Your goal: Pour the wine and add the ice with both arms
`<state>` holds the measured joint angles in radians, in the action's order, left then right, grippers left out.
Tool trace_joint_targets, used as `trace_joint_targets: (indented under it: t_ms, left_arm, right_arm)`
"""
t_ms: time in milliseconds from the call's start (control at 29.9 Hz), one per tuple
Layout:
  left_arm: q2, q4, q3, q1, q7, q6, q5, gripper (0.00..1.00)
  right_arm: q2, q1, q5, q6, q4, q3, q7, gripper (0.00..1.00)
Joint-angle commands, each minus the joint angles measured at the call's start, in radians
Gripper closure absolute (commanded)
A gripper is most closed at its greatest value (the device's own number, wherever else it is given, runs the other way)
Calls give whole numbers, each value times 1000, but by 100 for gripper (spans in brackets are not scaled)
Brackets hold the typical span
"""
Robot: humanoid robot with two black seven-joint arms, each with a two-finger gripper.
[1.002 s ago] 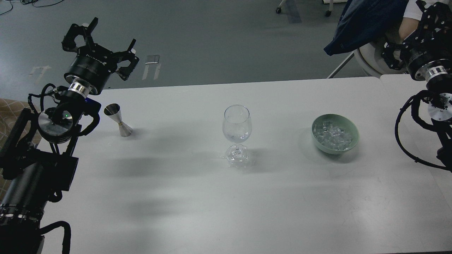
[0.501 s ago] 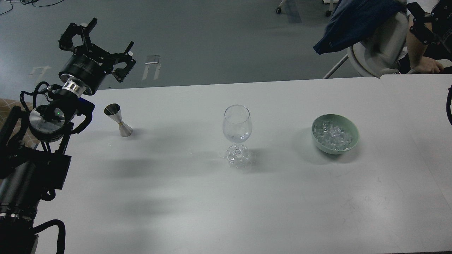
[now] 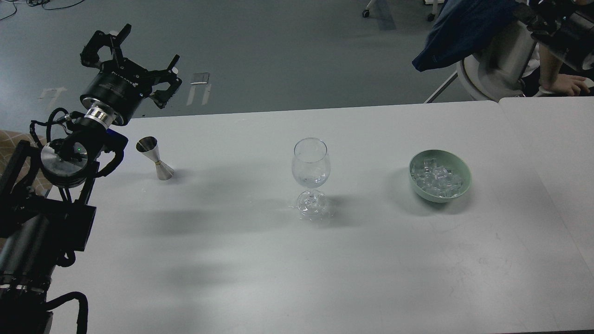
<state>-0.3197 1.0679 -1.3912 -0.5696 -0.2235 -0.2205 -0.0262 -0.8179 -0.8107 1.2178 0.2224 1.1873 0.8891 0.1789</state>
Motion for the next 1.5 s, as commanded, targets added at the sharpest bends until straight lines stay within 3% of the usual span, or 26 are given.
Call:
trace_joint_targets:
  t_ms: [0, 200, 334, 568, 702, 768, 835, 1069, 1169, 1269, 1470]
  left_arm:
    - [11, 1, -2, -3, 1, -2, 0, 3]
    - [22, 3, -34, 4, -2, -10, 5, 3]
    - [11, 6, -54, 4, -7, -10, 9, 3]
    - [11, 6, -71, 5, -8, -10, 11, 3]
    - [11, 6, -74, 10, -8, -11, 11, 3]
    - [17, 6, -83, 14, -4, -13, 11, 3]
    - [21, 6, -85, 30, -2, -13, 12, 3]
    - [34, 6, -89, 60, 1, -16, 11, 3]
    - [37, 6, -95, 62, 1, -17, 11, 3]
    - [37, 4, -97, 63, 1, -22, 11, 3]
    - [36, 4, -100, 63, 1, -23, 12, 3]
  right_arm:
    - [-53, -38, 242, 3, 35, -59, 7, 0]
    - [-59, -113, 356, 69, 71, -232, 24, 0]
    - [-56, -140, 397, 72, 83, -369, 44, 1]
    - [-47, -127, 515, 58, 135, -539, 39, 4]
    - [-44, -79, 525, -7, 129, -564, 11, 9]
    - [-44, -16, 526, -99, 114, -564, -38, 9]
    - [-43, 19, 528, -142, 103, -564, -58, 10]
    - [-1, 94, 612, -164, 98, -565, -65, 23]
    - [42, 107, 634, -166, 97, -564, -88, 24]
    - [63, 108, 649, -164, 74, -564, -147, 24]
    - [82, 107, 674, -164, 41, -565, -171, 24]
